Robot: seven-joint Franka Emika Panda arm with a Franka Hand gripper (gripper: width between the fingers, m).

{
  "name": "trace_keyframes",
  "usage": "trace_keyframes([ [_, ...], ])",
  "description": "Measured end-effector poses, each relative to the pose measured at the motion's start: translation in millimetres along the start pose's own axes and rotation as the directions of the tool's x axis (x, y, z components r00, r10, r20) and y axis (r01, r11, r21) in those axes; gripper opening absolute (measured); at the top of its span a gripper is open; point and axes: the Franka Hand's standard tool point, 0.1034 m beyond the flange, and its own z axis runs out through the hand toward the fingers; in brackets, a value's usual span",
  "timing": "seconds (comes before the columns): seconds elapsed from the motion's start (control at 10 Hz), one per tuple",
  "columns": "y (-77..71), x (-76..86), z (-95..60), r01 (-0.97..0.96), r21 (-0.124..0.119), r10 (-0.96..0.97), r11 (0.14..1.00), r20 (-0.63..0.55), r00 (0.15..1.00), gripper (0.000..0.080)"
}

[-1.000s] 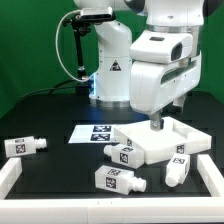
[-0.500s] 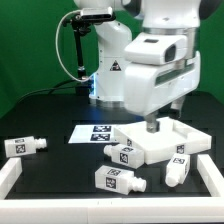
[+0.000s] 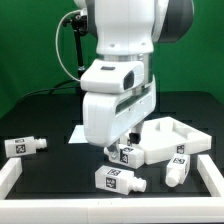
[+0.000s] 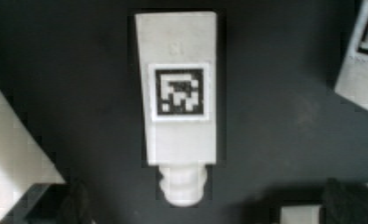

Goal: Assemble one leg

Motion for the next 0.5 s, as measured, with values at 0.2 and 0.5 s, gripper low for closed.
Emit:
trace_keyframes([
  [0.2, -0.1, 1.1, -0.3, -0.002, -0.001, 0.002, 1.0, 0.0, 1.0, 0.065],
  [0.5, 1.8, -6.9, 15.6, 0.008, -0.005, -0.008, 1.0, -0.003, 1.0, 0.065],
])
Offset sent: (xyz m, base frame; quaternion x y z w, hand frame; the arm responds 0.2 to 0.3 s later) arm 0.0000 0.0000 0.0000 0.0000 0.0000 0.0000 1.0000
